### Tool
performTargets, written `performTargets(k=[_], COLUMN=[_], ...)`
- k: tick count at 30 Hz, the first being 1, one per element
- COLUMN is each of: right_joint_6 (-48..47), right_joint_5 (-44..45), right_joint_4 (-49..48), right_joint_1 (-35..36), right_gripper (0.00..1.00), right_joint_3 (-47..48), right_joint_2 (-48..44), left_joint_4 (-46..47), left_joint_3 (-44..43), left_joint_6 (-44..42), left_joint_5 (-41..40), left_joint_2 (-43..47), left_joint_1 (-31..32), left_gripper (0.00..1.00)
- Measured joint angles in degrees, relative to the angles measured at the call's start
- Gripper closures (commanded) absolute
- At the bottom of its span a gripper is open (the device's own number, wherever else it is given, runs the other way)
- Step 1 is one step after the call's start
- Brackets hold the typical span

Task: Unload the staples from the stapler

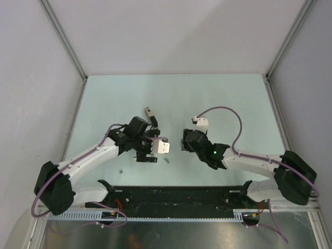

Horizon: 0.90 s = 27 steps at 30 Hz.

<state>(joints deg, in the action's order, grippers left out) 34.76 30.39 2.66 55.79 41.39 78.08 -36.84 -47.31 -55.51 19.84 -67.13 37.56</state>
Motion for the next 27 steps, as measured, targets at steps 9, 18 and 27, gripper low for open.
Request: performTargets(k=[9, 18, 27], right_joint_6=[6.7, 9.8, 10.3], right_joint_5=[3.2, 4.5, 5.3], right_joint_4=[-2.3, -2.6, -3.6], right_joint_1=[0.3, 0.3, 0.8], right_gripper=[0.62, 0.59, 0.6], right_joint_3=[-3.7, -7.8, -7.8], right_joint_2=[-6.4, -8.9, -9.2], left_joint_4=[-0.8, -1.0, -1.0], left_joint_3=[-0.2, -2.4, -3.3], left_joint_6=[-8.7, -16.2, -21.3], left_joint_5=[-5.3, -5.7, -5.7], left_joint_2=[-9.8, -15.8, -18.6], left_joint_1=[3.6, 3.7, 3.9], left_gripper=[0.02, 0.02, 0.12])
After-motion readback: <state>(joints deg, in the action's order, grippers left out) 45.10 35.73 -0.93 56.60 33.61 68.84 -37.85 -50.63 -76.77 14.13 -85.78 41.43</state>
